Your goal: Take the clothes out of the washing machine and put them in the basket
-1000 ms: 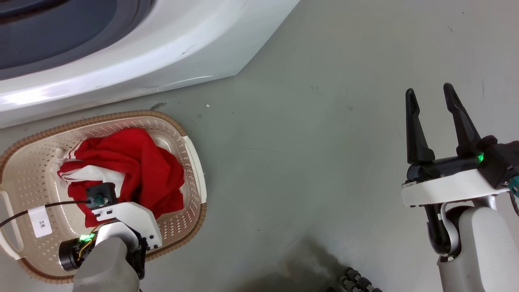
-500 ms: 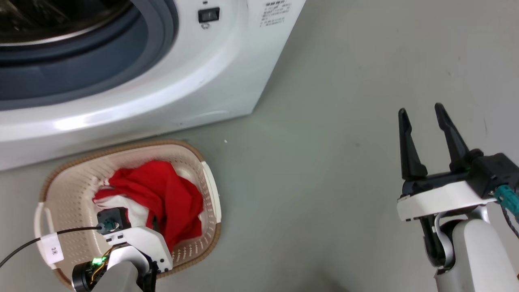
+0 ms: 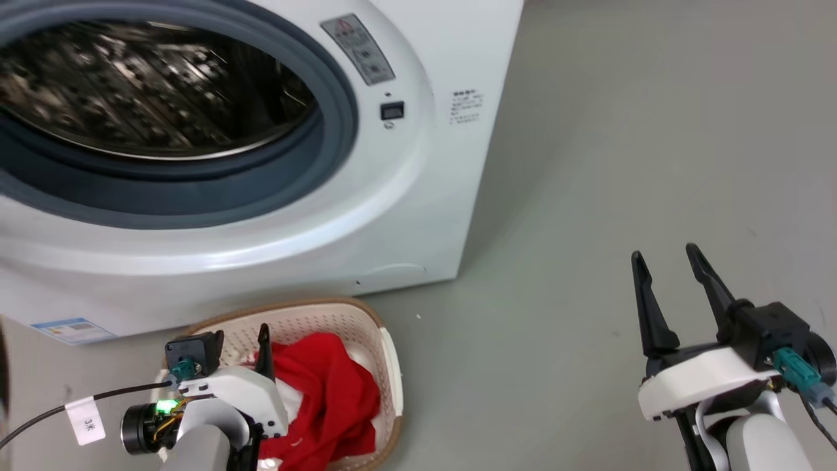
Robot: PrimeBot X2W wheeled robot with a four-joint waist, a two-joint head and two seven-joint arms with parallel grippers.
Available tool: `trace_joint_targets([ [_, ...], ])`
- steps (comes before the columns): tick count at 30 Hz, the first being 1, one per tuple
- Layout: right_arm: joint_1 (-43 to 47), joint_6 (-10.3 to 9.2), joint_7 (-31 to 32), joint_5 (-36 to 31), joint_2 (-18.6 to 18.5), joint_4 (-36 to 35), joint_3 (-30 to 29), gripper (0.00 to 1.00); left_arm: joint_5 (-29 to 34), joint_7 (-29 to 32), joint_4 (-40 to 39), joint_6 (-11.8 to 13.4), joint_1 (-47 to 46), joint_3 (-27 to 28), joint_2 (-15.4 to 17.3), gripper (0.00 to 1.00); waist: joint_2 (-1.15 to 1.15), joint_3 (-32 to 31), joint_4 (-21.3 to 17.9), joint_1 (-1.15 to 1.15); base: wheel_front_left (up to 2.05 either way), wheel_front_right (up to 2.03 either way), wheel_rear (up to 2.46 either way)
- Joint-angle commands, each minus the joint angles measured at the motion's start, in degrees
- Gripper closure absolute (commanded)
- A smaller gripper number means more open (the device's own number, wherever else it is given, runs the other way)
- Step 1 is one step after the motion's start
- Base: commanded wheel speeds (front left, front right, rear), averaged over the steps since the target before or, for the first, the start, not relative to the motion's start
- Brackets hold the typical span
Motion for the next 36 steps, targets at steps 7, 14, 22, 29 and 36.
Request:
trace_joint_targets([
  [7, 4.2, -0.04, 2.3, 0.4, 0.0, -1.9, -1.0, 0.00, 3.3, -0.1, -12.2, 0.2, 4.8, 0.7, -1.1, 0.00, 0.00, -7.7, 5.8, 0.01, 0.00, 0.00, 0.00],
  [14, 7.4, -0.04, 4.0, -0.7, 0.0, -3.7, -1.6, 0.00, 6.1, -0.1, -24.4, 0.5, 9.1, 0.1, -1.4, 0.00, 0.00, -11.5, 8.8, 0.01, 0.00, 0.00, 0.00],
  [22, 10.0, -0.04, 5.0, -3.3, 0.0, -6.2, -1.9, 0.00, 8.7, 0.9, -36.2, 2.9, 16.0, -0.5, 0.9, 0.00, 0.00, -14.5, 10.1, 0.01, 0.00, 0.00, 0.00],
  [29, 11.9, -0.04, 4.1, -3.6, 0.0, -8.4, -2.7, 0.00, 9.7, 4.5, -46.4, 4.7, 22.4, -0.5, 2.6, 0.00, 0.00, -15.7, 11.0, 0.01, 0.00, 0.00, 0.00],
  [36, 12.6, -0.04, 4.2, -3.8, 0.0, -9.3, -2.8, 0.00, 9.6, 6.6, -51.9, 5.9, 25.7, -0.9, 2.2, 0.00, 0.00, -16.1, 12.0, 0.01, 0.00, 0.00, 0.00],
])
